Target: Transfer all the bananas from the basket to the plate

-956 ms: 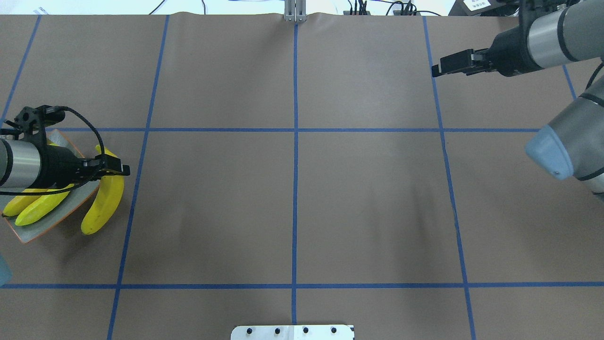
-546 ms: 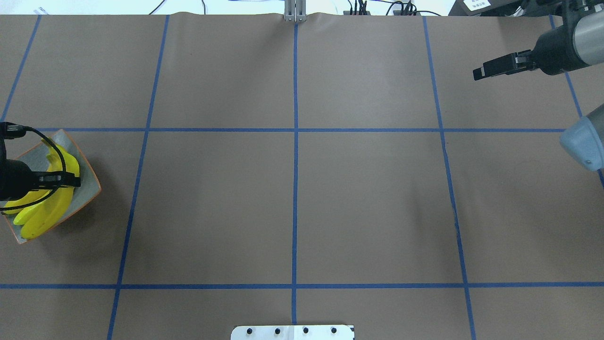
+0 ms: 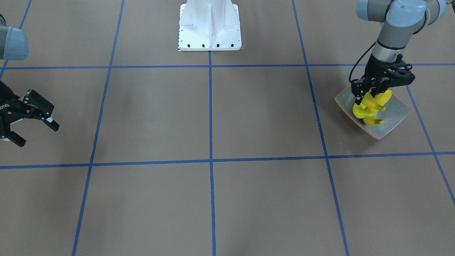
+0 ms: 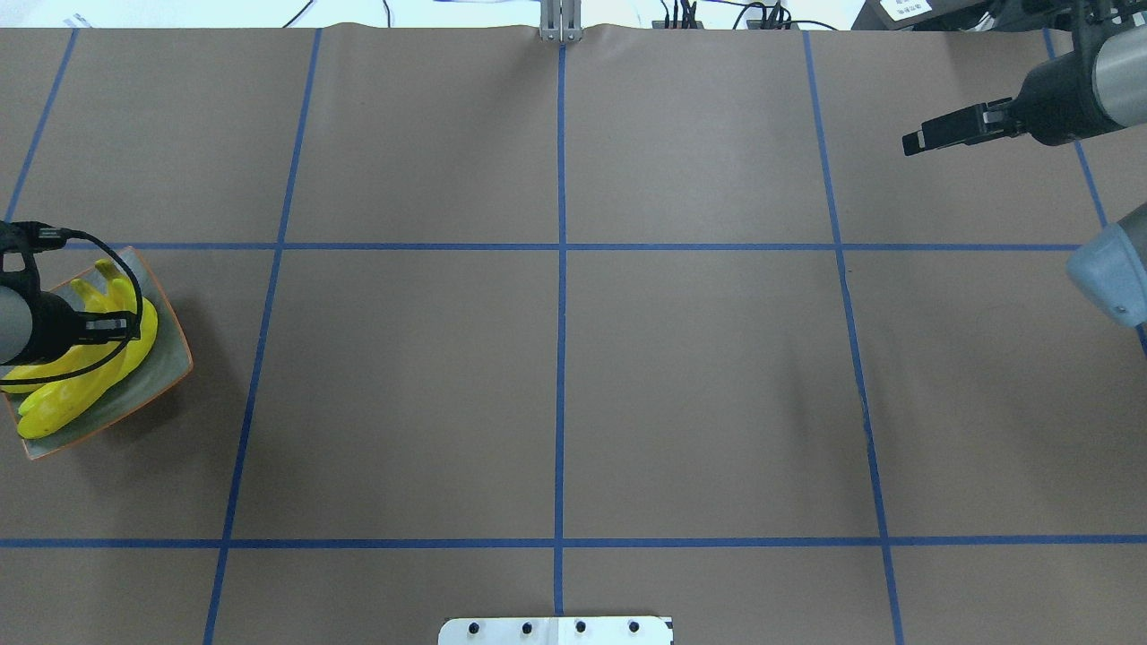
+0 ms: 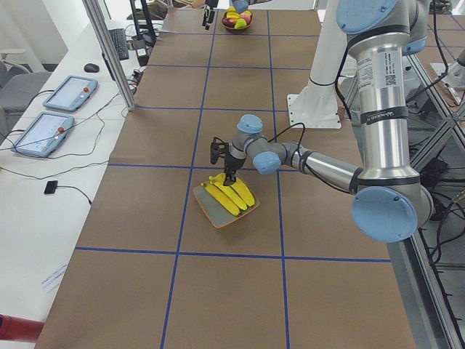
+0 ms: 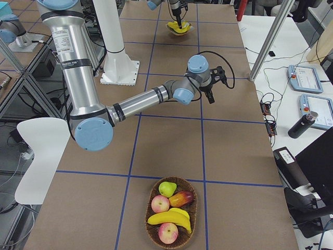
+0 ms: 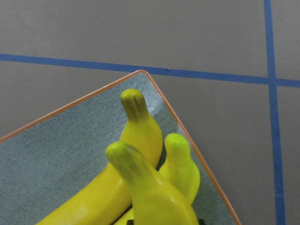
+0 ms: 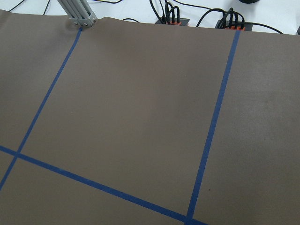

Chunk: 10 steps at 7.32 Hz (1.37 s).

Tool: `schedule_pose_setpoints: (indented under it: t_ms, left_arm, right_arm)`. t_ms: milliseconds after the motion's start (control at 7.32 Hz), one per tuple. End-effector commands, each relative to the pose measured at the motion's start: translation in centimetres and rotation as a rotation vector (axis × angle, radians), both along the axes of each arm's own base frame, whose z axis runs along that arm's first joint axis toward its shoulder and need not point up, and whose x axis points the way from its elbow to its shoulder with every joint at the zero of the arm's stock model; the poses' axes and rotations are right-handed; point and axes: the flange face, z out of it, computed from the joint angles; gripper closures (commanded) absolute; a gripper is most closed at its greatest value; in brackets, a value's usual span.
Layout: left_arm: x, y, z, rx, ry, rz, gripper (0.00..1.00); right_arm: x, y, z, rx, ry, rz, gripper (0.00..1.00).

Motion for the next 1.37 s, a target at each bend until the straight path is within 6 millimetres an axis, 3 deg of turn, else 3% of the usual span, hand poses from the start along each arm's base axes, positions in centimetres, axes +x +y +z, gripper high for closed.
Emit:
schedule_pose_setpoints:
  t_ms: [0, 137, 273, 546, 956, 1229]
  left_arm:
    - [1.9, -0.1, -0.8, 0.043, -0.037, -0.009, 0.22]
    - [2.0, -0.1, -0.8, 0.06, -0.051, -0.021, 0.0]
    - [2.1, -0.3, -1.3, 0.068, -0.045, -0.023, 0.0]
    - [0.8, 0.5, -5.5, 0.174, -0.02, 0.079, 0.0]
    - [-0.6, 1.0, -9.6, 0.154, 0.12, 0.15, 0.0]
    - [-0.5, 1.1, -10.8, 0.168, 0.144, 0.143, 0.0]
  right_arm:
    - [0.0, 0.0, 0.1, -0.001, 0.002, 0.002, 0.0]
    - [0.0, 0.0, 0.1, -0.002, 0.002, 0.002, 0.0]
    - [0.4, -0.1, 0.1, -0.004, 0.002, 0.008, 0.0]
    - [3.8, -0.4, 2.6, -0.008, 0.023, 0.01, 0.0]
    - [12.9, 0.1, 13.7, 0.067, 0.167, -0.042, 0.0]
    - [18.2, 2.5, 21.8, 0.117, 0.275, -0.098, 0.0]
